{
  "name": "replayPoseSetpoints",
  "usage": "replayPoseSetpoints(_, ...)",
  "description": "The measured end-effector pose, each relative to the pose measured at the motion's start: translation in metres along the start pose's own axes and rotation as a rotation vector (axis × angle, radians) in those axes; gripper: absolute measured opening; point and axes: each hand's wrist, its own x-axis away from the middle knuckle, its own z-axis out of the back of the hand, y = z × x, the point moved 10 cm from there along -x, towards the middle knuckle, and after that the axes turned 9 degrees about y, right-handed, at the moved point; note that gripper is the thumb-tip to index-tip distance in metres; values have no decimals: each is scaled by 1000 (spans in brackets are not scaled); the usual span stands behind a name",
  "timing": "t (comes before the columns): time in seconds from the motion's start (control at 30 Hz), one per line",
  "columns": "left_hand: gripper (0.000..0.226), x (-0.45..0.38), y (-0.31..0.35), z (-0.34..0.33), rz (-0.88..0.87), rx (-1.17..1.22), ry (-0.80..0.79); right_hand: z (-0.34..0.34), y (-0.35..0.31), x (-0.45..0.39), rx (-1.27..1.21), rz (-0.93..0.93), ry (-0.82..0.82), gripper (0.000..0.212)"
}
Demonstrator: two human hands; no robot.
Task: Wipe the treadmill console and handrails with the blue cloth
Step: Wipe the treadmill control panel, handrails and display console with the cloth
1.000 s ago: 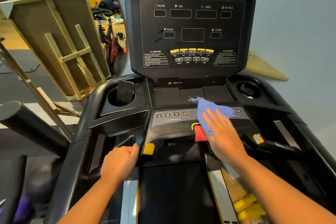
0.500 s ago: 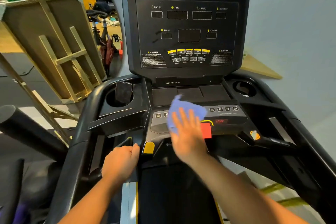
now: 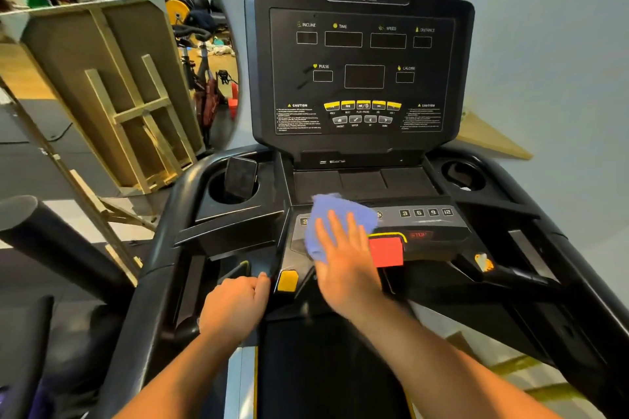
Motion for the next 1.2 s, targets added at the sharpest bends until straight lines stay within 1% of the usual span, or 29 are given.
replayPoseSetpoints(0.07, 55, -1, 1, 4, -3, -37, 28, -5, -34, 9, -90, 184, -58, 66)
replayPoseSetpoints(0.1, 55, -1, 1, 4, -9, -47, 35, -5, -37, 19, -80, 267, -85, 67)
replayPoseSetpoints(0.13, 56, -1, 1, 4, -9, -44, 33, -4, -29, 28, -30, 338, -91, 71)
replayPoseSetpoints(0.17, 56, 0, -1, 2, -1, -24, 19, -3, -12, 36, 27, 366, -108, 74)
replayPoseSetpoints(0.2, 57, 0, -1, 0, 6, 5, 3, -2, 10, 41, 61, 349, -129, 76)
replayPoseSetpoints(0.27, 57, 0, -3, -1, 22, 38, -10, 10, 62, 41, 94, 256, -79, 71)
replayPoseSetpoints(0.33, 57, 0, -2, 0, 32, 31, 1, 25, 110, 29, 69, 35, -2, 63)
replayPoseSetpoints(0.4, 57, -1, -2, 0, 34, 30, 0, 25, 124, 16, 38, -200, -2, 61)
replayPoseSetpoints(0.43, 57, -1, -2, 0, 29, 23, 2, 23, 114, 12, 46, -252, 3, 61)
replayPoseSetpoints(0.47, 56, -1, -1, 1, 24, 11, 7, 15, 94, 9, 64, -231, -10, 62)
replayPoseSetpoints(0.5, 56, -1, 0, 2, 17, -4, 15, 5, 64, 6, 83, -143, -31, 64)
replayPoseSetpoints(0.57, 54, -1, 2, 1, -3, -52, 27, -10, -1, 8, 73, 97, -48, 66)
replayPoseSetpoints(0.63, 47, -2, 5, 1, -44, -130, 25, -15, -42, 16, -1, 275, -55, 67)
replayPoseSetpoints(0.7, 40, -2, 6, -1, -70, -177, 25, -7, -37, 18, -47, 356, -73, 71)
replayPoseSetpoints(0.77, 42, -1, 5, -2, -67, -156, 16, 1, 1, 20, 14, 356, -70, 72)
replayPoseSetpoints(0.83, 50, 0, 2, 0, -28, -87, 11, 9, 62, 22, 54, 243, -50, 73)
replayPoseSetpoints(0.93, 57, 0, -1, 0, 18, -22, 24, 34, 176, 36, 13, -128, 53, 65)
replayPoseSetpoints(1.0, 56, -1, -2, -3, 18, -17, 10, 49, 229, 52, 7, -377, 114, 59)
replayPoseSetpoints(1.03, 56, -1, -2, -4, 17, -19, 3, 53, 242, 58, 5, -477, 136, 58)
replayPoseSetpoints(1.1, 57, -1, -2, -4, 22, -23, 3, 54, 245, 60, 42, -603, 185, 53)
replayPoseSetpoints(1.17, 57, -2, 0, -1, 28, -30, 19, 51, 228, 52, 85, -662, 216, 51)
replayPoseSetpoints(1.2, 56, -2, 1, 0, 29, -40, 22, 47, 214, 43, 85, -660, 193, 53)
